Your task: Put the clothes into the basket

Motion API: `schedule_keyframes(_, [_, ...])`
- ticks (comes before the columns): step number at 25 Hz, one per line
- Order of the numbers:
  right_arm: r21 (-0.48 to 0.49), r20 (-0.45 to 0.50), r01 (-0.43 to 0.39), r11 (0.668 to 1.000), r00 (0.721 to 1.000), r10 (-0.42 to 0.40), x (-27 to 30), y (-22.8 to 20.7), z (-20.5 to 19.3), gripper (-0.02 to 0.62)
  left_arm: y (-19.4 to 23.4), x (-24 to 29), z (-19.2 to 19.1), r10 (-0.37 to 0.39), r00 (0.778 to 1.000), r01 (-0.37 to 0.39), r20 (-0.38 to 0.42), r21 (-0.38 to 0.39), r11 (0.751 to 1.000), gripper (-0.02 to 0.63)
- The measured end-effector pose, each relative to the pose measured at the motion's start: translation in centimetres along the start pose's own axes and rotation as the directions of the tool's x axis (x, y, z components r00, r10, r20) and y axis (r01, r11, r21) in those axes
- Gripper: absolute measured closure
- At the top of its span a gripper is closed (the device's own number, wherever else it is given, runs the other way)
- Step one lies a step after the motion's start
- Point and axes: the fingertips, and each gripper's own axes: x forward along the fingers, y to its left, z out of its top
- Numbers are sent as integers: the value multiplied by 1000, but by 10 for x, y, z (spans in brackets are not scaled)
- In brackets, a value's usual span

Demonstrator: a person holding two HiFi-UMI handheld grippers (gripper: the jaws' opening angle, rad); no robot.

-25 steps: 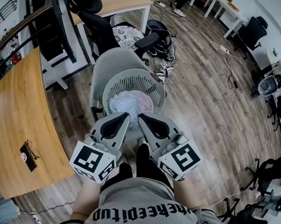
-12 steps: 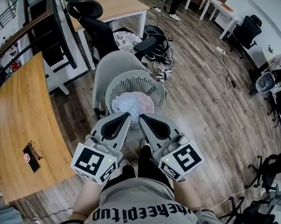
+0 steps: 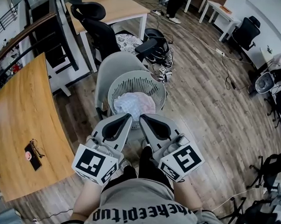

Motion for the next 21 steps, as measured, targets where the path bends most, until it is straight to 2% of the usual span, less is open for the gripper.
schedule_keyframes(21, [-34, 9, 9, 999, 1000, -9, -7, 16, 7, 586, -9, -14, 12, -23, 998, 23, 55, 2, 1000, 591])
